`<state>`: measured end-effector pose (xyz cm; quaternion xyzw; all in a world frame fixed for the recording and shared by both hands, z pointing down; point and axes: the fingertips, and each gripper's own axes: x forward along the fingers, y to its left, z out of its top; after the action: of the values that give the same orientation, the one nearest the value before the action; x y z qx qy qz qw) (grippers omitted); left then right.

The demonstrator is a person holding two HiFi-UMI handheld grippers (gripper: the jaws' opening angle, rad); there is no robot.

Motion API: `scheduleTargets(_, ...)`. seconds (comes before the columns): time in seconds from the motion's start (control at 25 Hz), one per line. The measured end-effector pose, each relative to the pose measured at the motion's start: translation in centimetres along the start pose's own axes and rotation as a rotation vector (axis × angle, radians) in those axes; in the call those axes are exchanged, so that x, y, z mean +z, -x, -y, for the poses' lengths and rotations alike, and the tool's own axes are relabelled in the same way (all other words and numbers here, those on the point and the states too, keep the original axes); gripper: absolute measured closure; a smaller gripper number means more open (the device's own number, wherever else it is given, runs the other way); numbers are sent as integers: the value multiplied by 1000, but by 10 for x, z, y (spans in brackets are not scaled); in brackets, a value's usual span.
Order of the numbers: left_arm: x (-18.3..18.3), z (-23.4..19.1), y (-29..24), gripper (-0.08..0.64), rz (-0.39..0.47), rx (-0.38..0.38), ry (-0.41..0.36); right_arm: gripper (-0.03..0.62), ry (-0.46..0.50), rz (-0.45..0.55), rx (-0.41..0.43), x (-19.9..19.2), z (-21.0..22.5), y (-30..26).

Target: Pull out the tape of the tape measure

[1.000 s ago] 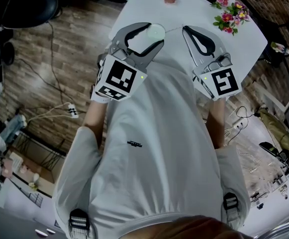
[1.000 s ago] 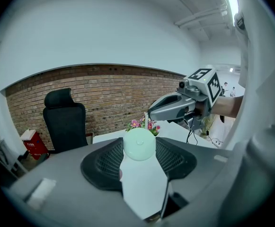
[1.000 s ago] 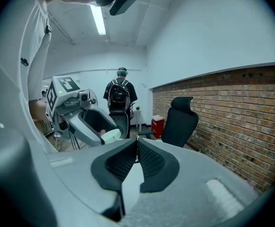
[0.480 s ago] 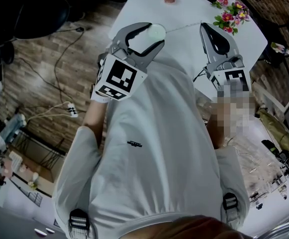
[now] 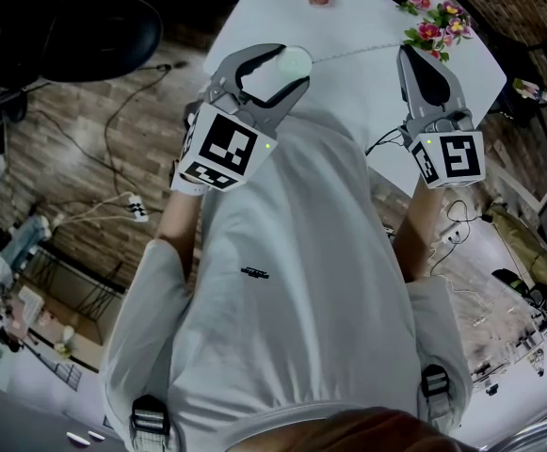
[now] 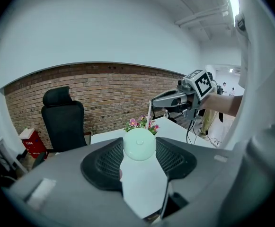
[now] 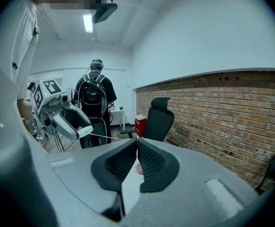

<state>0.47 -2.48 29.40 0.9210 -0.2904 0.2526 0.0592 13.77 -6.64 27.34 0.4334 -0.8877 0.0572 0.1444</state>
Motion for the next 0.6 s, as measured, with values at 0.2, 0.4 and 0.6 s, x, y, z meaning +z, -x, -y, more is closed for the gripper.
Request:
scheduleTargets(0.2,3,3,-3,327,0,-6,-3,584,-14,-1,-39,-1,11,3)
scheduleTargets(0.4,-1,0,-3,327,-12,-2,-4,584,-26,5,-54,0,18,5)
scheduleTargets(0.6,-1,0,-3,327,-14,-2,-5,584,-30,0,-85,-3,25,8)
